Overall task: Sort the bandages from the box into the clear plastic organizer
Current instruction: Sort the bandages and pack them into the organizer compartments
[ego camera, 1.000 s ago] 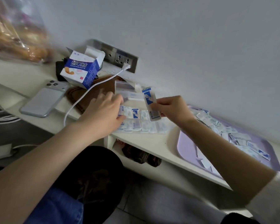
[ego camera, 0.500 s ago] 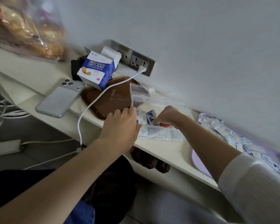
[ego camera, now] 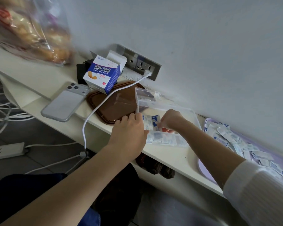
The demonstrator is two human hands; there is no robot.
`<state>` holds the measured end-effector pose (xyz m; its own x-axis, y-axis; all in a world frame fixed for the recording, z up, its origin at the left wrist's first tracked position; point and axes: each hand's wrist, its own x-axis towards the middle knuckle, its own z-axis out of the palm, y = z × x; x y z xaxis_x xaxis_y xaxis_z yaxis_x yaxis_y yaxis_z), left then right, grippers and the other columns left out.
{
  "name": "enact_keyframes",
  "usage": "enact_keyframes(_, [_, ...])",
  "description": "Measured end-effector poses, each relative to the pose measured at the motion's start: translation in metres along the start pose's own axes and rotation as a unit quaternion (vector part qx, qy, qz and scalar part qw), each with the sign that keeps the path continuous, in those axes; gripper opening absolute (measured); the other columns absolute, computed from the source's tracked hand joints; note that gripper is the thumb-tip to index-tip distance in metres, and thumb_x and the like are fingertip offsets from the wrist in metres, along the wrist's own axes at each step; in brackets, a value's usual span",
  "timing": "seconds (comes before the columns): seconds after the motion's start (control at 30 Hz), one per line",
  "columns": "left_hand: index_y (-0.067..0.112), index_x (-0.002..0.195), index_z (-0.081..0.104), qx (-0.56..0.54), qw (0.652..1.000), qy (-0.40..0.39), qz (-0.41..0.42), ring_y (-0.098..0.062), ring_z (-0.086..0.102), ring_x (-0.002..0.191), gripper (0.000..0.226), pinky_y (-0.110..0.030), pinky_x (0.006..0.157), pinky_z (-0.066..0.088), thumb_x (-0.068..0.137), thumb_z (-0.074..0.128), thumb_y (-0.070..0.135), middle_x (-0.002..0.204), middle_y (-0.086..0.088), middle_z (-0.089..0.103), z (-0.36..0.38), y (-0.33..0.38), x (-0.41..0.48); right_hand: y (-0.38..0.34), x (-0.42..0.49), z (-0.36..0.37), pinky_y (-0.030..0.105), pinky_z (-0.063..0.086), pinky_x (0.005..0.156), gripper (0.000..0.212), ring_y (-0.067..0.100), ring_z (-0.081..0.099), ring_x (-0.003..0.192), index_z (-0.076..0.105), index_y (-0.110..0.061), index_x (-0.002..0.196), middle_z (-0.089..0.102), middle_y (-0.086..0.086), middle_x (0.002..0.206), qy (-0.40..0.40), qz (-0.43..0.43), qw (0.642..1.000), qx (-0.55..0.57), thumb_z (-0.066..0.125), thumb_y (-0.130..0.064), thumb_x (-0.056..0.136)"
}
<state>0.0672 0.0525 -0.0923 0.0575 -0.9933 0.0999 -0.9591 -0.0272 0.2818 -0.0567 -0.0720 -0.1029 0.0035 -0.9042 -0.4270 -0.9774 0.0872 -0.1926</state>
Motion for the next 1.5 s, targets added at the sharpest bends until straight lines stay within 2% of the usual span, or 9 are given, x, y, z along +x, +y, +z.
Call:
enact_keyframes(0.13, [0.013, 0.133, 0.03, -0.006, 1.0, 0.001, -0.004, -0.02, 0.047, 0.115, 0.046, -0.031, 0.091, 0.038, 0.098, 0.039, 0.041, 0.129, -0.004, 0.048, 0.0, 0.001, 0.001, 0.0, 0.0, 0.002, 0.025, 0.056, 0.072, 0.027, 0.018, 0.067, 0.079, 0.068, -0.002, 0.101, 0.071, 0.007, 0.1, 0.01, -0.019, 0.999, -0.029, 0.069, -0.018, 0.079])
enact_keyframes(0.3, [0.013, 0.131, 0.031, -0.015, 1.0, 0.002, -0.007, -0.02, 0.048, 0.114, 0.044, -0.031, 0.089, 0.038, 0.097, 0.04, 0.041, 0.127, -0.004, 0.049, 0.001, 0.001, 0.0, -0.004, -0.006, 0.001, 0.015, 0.035, 0.048, 0.024, 0.012, 0.049, 0.061, 0.063, -0.003, 0.105, 0.057, 0.002, 0.077, 0.009, -0.037, 0.996, -0.085, 0.062, -0.019, 0.086])
enact_keyframes(0.53, [0.013, 0.13, 0.032, -0.009, 1.0, -0.001, -0.007, -0.02, 0.047, 0.114, 0.043, -0.031, 0.091, 0.038, 0.098, 0.04, 0.04, 0.127, -0.004, 0.049, 0.0, 0.002, 0.0, -0.003, -0.009, 0.0, 0.015, 0.033, 0.048, 0.023, 0.013, 0.045, 0.06, 0.058, 0.001, 0.11, 0.062, 0.005, 0.094, 0.004, -0.035, 0.996, -0.08, 0.046, -0.013, 0.095])
enact_keyframes(0.63, [0.013, 0.13, 0.032, 0.001, 1.0, -0.003, -0.01, -0.02, 0.047, 0.114, 0.043, -0.031, 0.091, 0.038, 0.098, 0.04, 0.04, 0.127, -0.005, 0.049, 0.001, 0.003, -0.001, 0.0, -0.01, 0.001, 0.022, 0.044, 0.06, 0.023, 0.017, 0.056, 0.077, 0.06, -0.002, 0.109, 0.064, 0.008, 0.11, 0.003, -0.037, 0.998, -0.055, 0.048, -0.014, 0.093])
enact_keyframes(0.83, [0.013, 0.132, 0.032, 0.014, 1.0, -0.016, -0.016, -0.021, 0.046, 0.115, 0.044, -0.032, 0.091, 0.037, 0.098, 0.04, 0.04, 0.128, -0.005, 0.049, 0.001, 0.006, 0.0, 0.007, -0.031, -0.008, 0.026, 0.035, 0.057, 0.014, 0.021, 0.051, 0.076, 0.056, -0.007, 0.093, 0.06, 0.005, 0.093, 0.04, -0.061, 0.991, -0.11, 0.046, -0.016, 0.093])
enact_keyframes(1.0, [0.013, 0.132, 0.033, 0.055, 0.998, -0.026, -0.031, -0.024, 0.042, 0.117, 0.043, -0.035, 0.093, 0.035, 0.098, 0.038, 0.039, 0.128, -0.007, 0.046, 0.001, 0.012, -0.002, 0.018, -0.065, -0.015, 0.032, 0.036, 0.069, 0.031, 0.029, 0.058, 0.092, 0.037, -0.012, 0.128, 0.063, 0.009, 0.107, 0.167, -0.131, 0.975, -0.067, 0.034, -0.018, 0.098])
enact_keyframes(1.13, [0.016, 0.125, 0.04, 0.125, 0.992, 0.026, -0.018, -0.025, 0.038, 0.112, 0.034, -0.038, 0.088, 0.031, 0.096, 0.042, 0.032, 0.121, -0.007, 0.043, 0.004, 0.022, -0.008, 0.051, -0.083, -0.012, 0.031, 0.037, 0.072, 0.034, 0.023, 0.05, 0.109, 0.037, -0.014, 0.131, 0.061, 0.004, 0.11, 0.281, -0.205, 0.937, -0.017, 0.035, -0.015, 0.098])
enact_keyframes(1.3, [0.012, 0.089, 0.062, 0.144, 0.982, 0.112, 0.054, -0.029, 0.05, 0.08, 0.033, -0.037, 0.066, 0.036, 0.061, 0.077, 0.017, 0.086, -0.012, 0.053, 0.018, 0.034, -0.007, 0.111, -0.09, -0.007, 0.026, 0.036, 0.086, 0.03, 0.021, 0.048, 0.11, 0.046, -0.012, 0.126, 0.054, 0.005, 0.116, 0.296, -0.207, 0.933, -0.006, 0.041, -0.014, 0.097])
enact_keyframes(1.5, [0.017, 0.088, 0.063, 0.026, 0.963, 0.073, 0.257, -0.019, 0.055, 0.076, 0.025, -0.031, 0.065, 0.048, 0.066, 0.073, 0.01, 0.084, -0.002, 0.054, 0.052, 0.069, -0.024, 0.196, -0.088, 0.001, 0.027, 0.033, 0.099, 0.033, 0.023, 0.044, 0.119, 0.042, -0.011, 0.129, 0.046, 0.007, 0.128, 0.235, -0.137, 0.962, -0.011, 0.044, -0.018, 0.097])
